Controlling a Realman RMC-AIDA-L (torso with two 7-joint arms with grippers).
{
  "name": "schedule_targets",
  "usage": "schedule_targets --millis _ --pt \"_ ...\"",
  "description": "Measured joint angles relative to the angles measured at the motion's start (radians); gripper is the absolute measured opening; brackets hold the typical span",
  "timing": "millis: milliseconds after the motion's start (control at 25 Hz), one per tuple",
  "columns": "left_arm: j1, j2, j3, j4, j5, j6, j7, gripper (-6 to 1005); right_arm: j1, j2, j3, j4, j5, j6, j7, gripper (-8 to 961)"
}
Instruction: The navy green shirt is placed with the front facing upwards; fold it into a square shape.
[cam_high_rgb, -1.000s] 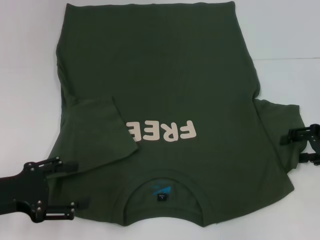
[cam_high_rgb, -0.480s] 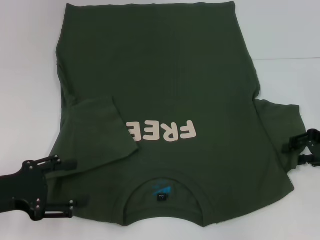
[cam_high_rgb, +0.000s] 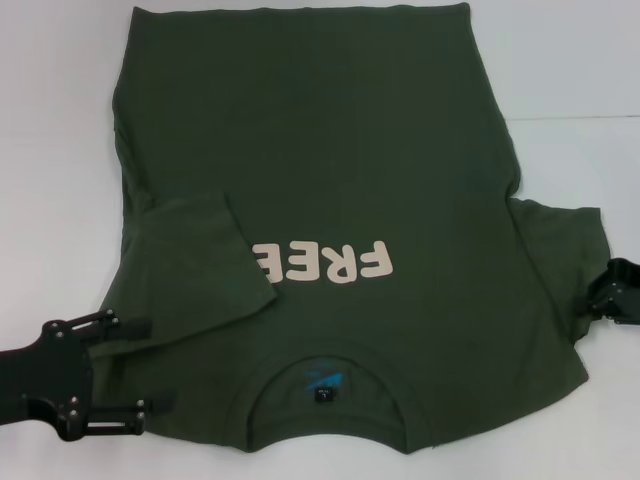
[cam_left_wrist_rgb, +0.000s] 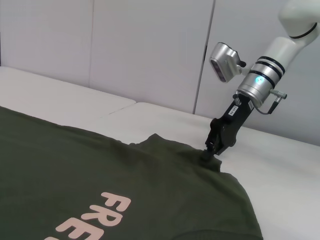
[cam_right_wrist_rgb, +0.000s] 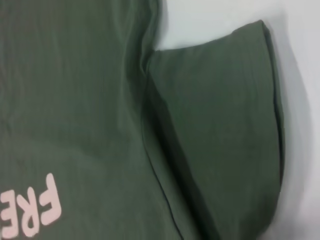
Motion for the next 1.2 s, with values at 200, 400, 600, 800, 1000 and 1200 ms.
schedule_targets --millis 200,400,600,800,1000,1200 --pt "0.0 0.001 -0.001 0.0 0.0 0.0 0.0 917 0.001 -0.002 -0.031 0.0 0.0 0.0 -0.001 106" --pt "0.0 0.002 -0.002 0.0 0.0 0.001 0.0 917 0.004 -0.003 -0.033 -0.007 0.001 -0.006 -0.01 39" --pt "0.0 0.001 -0.005 0.0 -0.001 0.008 -0.013 917 -0.008 -0.015 -0.019 -0.033 0.008 -0.03 -0.03 34" --pt "-0.003 0.001 -0.006 0.0 -0.026 0.015 -0.036 917 -0.044 -0.029 0.045 -0.088 0.014 -0.07 -0.06 30" --pt "-0.003 0.001 -0.006 -0.002 -0.057 0.02 -0.077 917 -0.092 -0.048 0.136 -0.138 0.056 -0.127 -0.109 30" --pt "-0.003 -0.007 -0.008 -0.008 -0.077 0.02 -0.117 917 -0.119 -0.062 0.152 -0.164 0.116 -0.157 -0.156 30"
